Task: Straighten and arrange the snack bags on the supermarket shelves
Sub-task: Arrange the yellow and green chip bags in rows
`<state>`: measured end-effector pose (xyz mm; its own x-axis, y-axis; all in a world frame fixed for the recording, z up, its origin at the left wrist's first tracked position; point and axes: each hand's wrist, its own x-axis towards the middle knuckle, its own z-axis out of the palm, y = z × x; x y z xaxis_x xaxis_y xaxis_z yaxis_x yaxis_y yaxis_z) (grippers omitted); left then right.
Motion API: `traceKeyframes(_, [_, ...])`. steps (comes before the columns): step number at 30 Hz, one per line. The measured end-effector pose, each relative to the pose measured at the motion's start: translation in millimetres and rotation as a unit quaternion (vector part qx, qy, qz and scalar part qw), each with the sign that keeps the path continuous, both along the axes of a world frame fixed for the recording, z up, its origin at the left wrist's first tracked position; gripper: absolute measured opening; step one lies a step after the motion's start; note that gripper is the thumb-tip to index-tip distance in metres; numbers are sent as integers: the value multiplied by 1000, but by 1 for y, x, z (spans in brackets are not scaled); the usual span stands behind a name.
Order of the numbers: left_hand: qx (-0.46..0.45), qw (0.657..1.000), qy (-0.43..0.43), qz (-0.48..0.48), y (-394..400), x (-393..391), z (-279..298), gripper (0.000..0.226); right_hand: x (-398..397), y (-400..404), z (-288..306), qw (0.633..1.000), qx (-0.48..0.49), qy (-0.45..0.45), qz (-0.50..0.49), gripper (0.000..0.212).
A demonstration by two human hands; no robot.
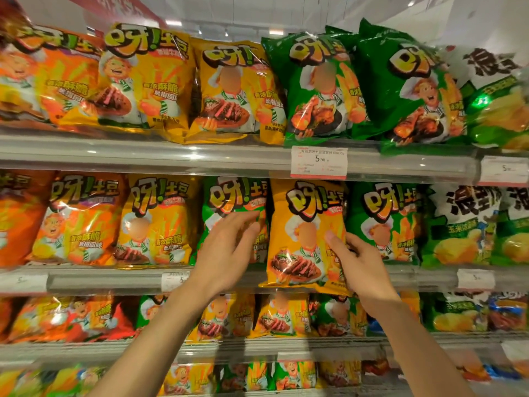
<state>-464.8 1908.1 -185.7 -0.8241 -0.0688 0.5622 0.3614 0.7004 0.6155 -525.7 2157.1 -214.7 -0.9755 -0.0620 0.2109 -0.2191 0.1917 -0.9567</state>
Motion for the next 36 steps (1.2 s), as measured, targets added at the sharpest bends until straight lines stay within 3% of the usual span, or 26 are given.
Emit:
traceKeyframes(3, [133,981,-106,-98,13,1,-3,65,8,2,-1,998,10,-17,61,64])
traceKeyframes(9, [217,959,-109,-144,13,2,-16,75,21,8,-2,982,39,-81,165,27])
traceKeyframes(13, [199,965,-110,-128,-7,16,-22,59,24,-6,0,978,49,-91,179,68])
traceKeyframes(17, [198,967,-113,-114,-32,37,-22,67,29,-34,2,970,81,-81,216,72])
traceKeyframes(20, [174,977,-107,-58,-58,49,-24,83,32,-60,4,960,117,-87,239,97])
traceKeyframes(21, [173,978,-108,-38,-69,52,-24,90,32,-68,5,957,124,-85,248,94])
traceKeyframes(23, [184,978,-100,-22,-90,58,-26,91,32,-78,14,949,143,-66,272,63])
traceKeyframes(24, [190,977,-95,-18,-98,61,-25,89,32,-81,19,949,147,-50,274,58])
traceKeyframes(27, [209,974,-87,-15,-118,72,-22,76,22,-90,32,977,98,17,190,38])
traceKeyframes(29, [213,974,-79,-13,-128,78,-19,58,15,-98,36,992,72,67,82,21])
traceKeyframes(30, [217,973,-75,-6,-131,79,-18,54,13,-104,36,992,81,89,25,22])
traceKeyframes(32, [219,974,-63,1,-136,81,-16,50,7,-117,29,987,112,105,-47,48])
traceKeyframes(34, [215,975,-53,0,-139,82,-15,45,3,-129,20,985,148,77,-43,74])
traceKeyframes(36, [209,977,-52,2,-140,80,-16,42,0,-139,11,985,165,50,-8,80])
